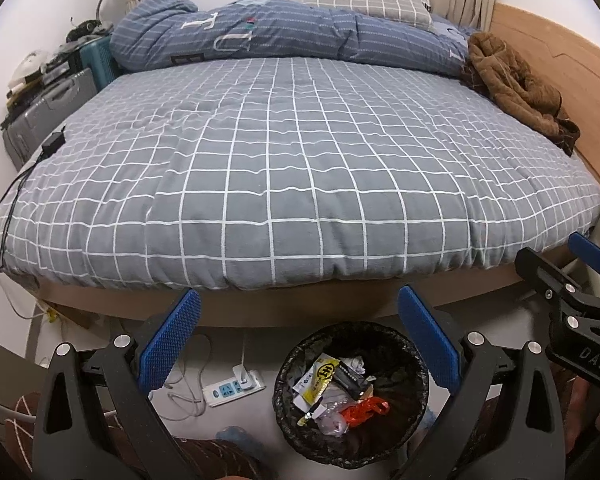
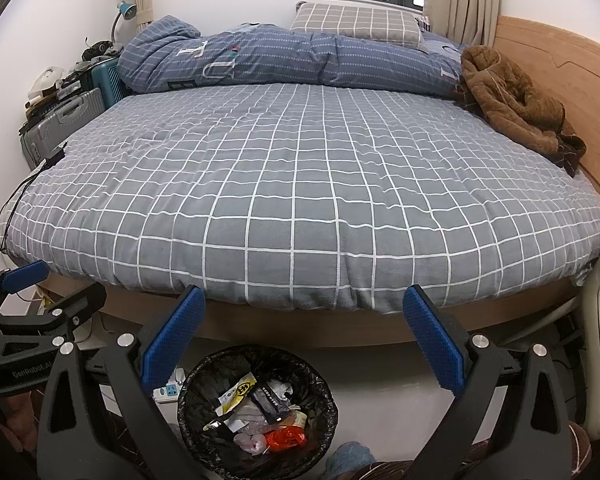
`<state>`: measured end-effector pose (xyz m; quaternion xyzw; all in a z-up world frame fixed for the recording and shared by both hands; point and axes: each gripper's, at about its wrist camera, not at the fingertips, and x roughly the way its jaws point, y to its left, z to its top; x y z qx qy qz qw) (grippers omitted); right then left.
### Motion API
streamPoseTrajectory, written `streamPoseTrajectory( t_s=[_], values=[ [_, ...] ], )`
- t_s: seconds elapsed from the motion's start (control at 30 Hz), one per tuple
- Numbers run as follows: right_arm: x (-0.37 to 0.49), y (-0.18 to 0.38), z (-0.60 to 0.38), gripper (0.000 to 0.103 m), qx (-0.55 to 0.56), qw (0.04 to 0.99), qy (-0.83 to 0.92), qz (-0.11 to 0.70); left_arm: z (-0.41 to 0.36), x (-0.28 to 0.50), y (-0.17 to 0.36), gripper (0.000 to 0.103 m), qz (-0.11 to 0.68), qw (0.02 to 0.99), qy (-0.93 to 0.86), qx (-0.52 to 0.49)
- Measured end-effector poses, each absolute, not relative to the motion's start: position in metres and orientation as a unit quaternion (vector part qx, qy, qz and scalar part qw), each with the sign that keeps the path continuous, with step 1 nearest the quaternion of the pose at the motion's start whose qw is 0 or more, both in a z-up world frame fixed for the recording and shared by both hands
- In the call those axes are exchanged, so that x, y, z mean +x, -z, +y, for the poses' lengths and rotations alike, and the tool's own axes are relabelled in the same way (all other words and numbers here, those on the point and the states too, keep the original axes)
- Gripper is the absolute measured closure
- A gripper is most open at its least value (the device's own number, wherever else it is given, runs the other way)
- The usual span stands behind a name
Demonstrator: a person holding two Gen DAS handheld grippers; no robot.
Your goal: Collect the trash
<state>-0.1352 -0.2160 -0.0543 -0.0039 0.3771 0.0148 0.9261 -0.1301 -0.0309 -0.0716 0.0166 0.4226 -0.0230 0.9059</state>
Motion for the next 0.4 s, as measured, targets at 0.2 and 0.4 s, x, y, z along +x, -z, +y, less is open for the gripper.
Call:
streamPoseTrajectory(
  t_s=[0.2,0.4],
  values=[
    [-0.1346,0.0556,-0.2142,0.008,-0.004,0.926,-0.015,0.378,-0.0316,-0.1304,0.0726,0.006,0.422,0.906,0.027,0.02],
    [-0.135,0.0581,-0.2131,0.008,0.0,0.924,-0.016,0.382,-0.03,-0.1297,0.0723,0.006,0.422,0.906,0.028,0.013]
  ],
)
